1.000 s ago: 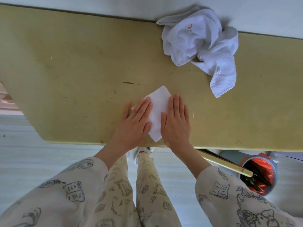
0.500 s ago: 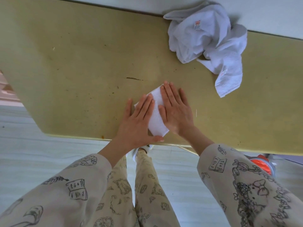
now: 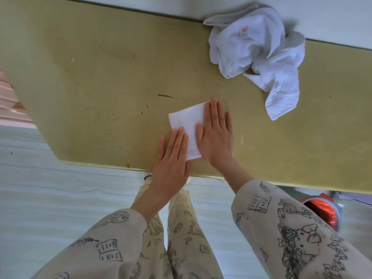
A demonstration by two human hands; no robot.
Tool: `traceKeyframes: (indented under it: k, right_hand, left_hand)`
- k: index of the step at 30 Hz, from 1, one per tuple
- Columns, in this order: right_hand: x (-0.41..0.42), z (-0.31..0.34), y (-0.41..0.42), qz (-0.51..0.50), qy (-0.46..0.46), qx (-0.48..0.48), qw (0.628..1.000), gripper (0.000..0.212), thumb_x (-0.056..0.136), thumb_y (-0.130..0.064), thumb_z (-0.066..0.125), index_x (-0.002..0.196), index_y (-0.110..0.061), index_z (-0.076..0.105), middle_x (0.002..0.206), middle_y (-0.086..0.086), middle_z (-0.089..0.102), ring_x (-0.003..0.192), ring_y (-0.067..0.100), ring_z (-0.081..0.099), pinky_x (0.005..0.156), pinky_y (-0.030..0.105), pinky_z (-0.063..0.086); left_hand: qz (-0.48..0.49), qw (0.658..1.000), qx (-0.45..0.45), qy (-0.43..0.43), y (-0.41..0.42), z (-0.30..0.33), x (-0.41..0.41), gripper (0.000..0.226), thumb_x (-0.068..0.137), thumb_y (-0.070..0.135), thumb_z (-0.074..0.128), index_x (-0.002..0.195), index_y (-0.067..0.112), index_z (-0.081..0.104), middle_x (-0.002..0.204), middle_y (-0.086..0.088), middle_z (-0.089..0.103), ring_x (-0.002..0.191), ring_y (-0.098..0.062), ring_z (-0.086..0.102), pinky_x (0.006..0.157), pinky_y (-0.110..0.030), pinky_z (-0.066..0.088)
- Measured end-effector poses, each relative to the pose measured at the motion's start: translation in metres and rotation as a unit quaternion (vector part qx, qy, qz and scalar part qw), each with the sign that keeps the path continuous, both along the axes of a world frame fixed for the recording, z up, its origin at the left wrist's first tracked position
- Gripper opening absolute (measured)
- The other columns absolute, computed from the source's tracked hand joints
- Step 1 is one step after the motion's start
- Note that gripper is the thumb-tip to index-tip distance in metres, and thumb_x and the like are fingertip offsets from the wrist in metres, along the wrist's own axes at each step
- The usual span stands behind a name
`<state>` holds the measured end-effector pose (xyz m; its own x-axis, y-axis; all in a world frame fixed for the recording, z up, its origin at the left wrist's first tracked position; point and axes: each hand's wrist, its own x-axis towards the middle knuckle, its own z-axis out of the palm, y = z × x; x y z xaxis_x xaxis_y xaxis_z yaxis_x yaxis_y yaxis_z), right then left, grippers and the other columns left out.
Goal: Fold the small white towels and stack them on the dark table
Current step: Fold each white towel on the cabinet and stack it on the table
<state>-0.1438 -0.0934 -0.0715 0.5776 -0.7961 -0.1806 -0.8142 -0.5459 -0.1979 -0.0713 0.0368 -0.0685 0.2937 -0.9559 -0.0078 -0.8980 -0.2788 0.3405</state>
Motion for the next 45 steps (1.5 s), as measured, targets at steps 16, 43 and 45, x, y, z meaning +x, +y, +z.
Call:
traceKeyframes:
  k: [16, 43, 45]
  right_hand:
    - [0.005, -0.003, 0.008, -0.058, 0.000, 0.010, 0.998, 0.065, 0.091, -0.037, 0.011, 0.148, -0.006, 0.007, 0.158, 0.008, 0.007, 0.146, 0.020, 0.005, 0.117, 0.038, -0.003]
    - [0.009, -0.002, 0.011, -0.089, -0.004, 0.019, 0.996, 0.065, 0.092, -0.038, 0.008, 0.149, -0.006, 0.007, 0.158, 0.008, 0.006, 0.146, 0.021, 0.004, 0.118, 0.040, 0.000]
    - [0.009, -0.003, 0.011, -0.089, -0.003, 0.025, 0.996, 0.065, 0.091, -0.038, 0.007, 0.148, -0.007, 0.005, 0.158, 0.007, 0.004, 0.146, 0.020, 0.003, 0.118, 0.039, -0.001]
  left_hand:
    - [0.175, 0.981, -0.007, 0.082, -0.017, -0.004, -0.018, 0.054, 0.090, 0.014, 0.026, 0.142, -0.001, 0.020, 0.150, -0.019, 0.023, 0.141, -0.026, 0.014, 0.115, -0.046, 0.009]
    - [-0.079, 0.994, 0.070, 0.007, -0.019, 0.020, 0.055, 0.056, 0.097, 0.034, 0.018, 0.142, 0.001, 0.024, 0.152, -0.013, 0.022, 0.141, -0.021, 0.016, 0.113, -0.050, 0.011]
    - [-0.065, 0.996, 0.059, 0.010, -0.035, 0.011, 0.042, 0.053, 0.098, 0.029, 0.017, 0.141, -0.001, 0.026, 0.150, -0.015, 0.028, 0.139, -0.024, 0.023, 0.114, -0.048, 0.017]
